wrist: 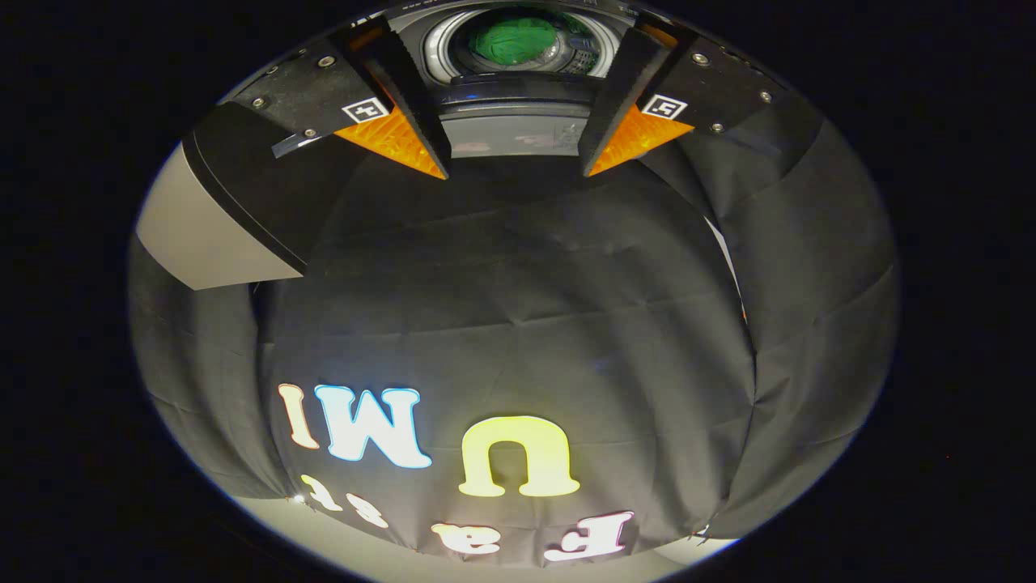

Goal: Put the clothes into the washing machine and then close the washing machine lid.

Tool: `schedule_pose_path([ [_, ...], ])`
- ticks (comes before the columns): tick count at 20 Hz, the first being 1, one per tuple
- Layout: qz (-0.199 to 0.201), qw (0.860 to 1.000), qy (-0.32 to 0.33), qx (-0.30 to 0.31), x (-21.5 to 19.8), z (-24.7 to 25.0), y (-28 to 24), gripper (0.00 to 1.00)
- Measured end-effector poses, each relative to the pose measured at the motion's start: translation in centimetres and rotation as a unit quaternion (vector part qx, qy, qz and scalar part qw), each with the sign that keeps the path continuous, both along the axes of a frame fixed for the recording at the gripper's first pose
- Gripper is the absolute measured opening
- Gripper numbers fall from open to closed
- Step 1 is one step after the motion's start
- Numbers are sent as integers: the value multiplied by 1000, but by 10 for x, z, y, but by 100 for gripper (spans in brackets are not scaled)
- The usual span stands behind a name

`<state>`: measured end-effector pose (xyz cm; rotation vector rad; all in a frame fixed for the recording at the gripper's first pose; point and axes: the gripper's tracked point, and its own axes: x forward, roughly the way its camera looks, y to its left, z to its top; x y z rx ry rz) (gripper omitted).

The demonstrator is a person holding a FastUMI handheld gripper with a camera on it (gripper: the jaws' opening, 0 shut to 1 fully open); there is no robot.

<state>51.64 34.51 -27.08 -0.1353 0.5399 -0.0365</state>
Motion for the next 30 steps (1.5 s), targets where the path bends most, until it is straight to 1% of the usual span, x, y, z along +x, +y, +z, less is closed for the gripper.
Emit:
schedule_pose_path([
  [5, -9, 1000, 20, 3, -15, -16, -2, 97],
  [7, -13, 999, 29, 11, -31, -25, 3, 97],
  [11, -13, 999, 38, 14, -48, -39, 11, 97],
  [17, -5, 1000, 26, 11, -52, -36, 21, 97],
  [20, 7, 1000, 6, 2, -54, -26, 22, 97],
  [21, 12, 1000, -11, 5, -58, -21, 21, 97],
  [22, 22, 999, -28, 7, -66, -17, 19, 97],
  [25, 48, 996, -57, -42, -102, -16, -8, 97],
  [26, 57, 995, -63, -45, -118, -15, -15, 97],
  [30, 50, 995, -62, -58, -182, -11, -60, 98],
])
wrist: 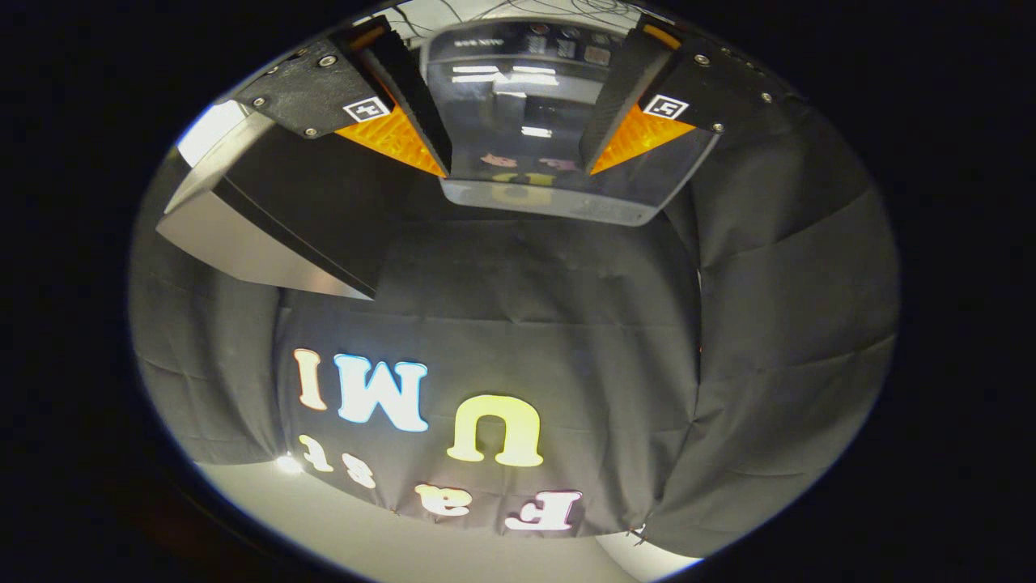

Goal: Put the clothes into the washing machine and then close the washing machine lid.

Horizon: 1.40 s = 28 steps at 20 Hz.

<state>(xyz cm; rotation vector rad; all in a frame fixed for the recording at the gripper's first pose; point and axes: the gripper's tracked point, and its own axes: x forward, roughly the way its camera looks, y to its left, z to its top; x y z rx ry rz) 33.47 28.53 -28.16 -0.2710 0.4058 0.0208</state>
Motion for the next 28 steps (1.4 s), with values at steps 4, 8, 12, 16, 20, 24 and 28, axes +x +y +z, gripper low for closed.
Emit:
schedule_pose_path([
  [4, 7, 1000, -11, 22, -65, 26, -43, 97],
  [8, 27, 998, -40, 51, -133, 63, -104, 97],
  [12, 28, 995, -64, 70, -189, 91, -178, 97],
  [16, 31, 996, -54, 70, -242, 112, -242, 97],
  [20, 24, 995, -59, 79, -295, 149, -280, 97],
  [24, 43, 993, -86, 70, -329, 184, -292, 97],
  [28, 63, 991, -103, 62, -356, 196, -298, 97],
])
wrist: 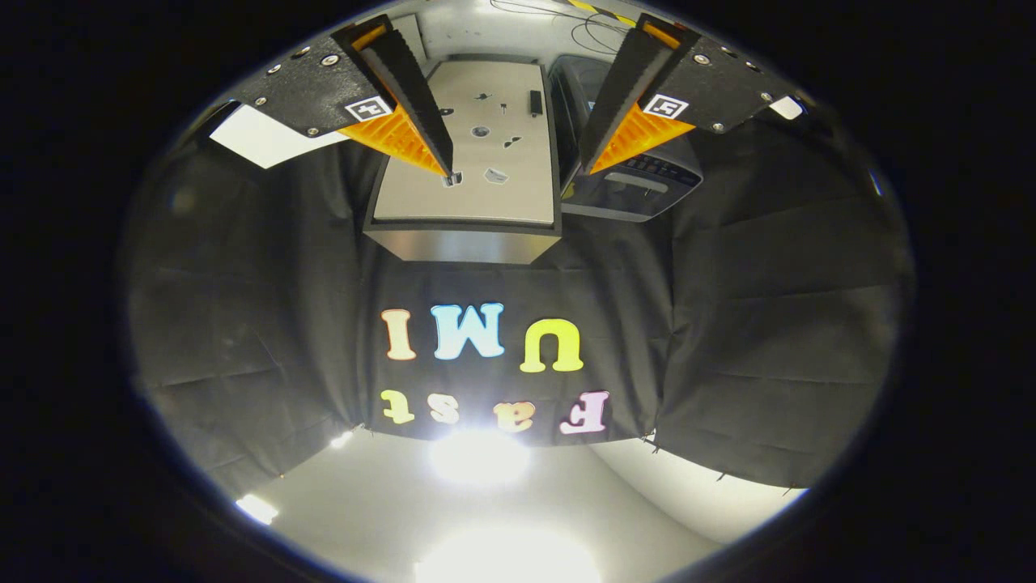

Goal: Put the clothes into the washing machine and then close the washing machine lid.

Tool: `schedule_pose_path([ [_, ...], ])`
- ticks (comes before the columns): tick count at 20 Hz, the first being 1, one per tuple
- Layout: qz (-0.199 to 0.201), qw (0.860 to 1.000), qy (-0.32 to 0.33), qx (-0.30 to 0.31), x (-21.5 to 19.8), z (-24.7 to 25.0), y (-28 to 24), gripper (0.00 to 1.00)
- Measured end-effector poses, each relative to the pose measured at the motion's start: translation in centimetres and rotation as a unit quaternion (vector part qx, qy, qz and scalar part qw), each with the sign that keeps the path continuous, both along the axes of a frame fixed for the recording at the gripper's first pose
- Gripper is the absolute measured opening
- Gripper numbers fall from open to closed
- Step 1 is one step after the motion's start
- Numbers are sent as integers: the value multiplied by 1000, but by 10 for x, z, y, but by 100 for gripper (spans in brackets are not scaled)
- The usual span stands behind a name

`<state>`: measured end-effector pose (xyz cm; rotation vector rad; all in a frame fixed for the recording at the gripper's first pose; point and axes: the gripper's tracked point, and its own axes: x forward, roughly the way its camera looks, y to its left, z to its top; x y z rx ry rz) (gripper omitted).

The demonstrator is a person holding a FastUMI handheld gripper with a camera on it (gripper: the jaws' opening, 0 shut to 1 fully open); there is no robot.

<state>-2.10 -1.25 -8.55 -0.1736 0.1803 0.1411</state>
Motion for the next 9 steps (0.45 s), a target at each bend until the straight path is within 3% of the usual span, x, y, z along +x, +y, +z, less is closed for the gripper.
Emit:
schedule_pose_path([
  [9, 3, 1000, -4, 8, -43, 0, 1, 97],
])
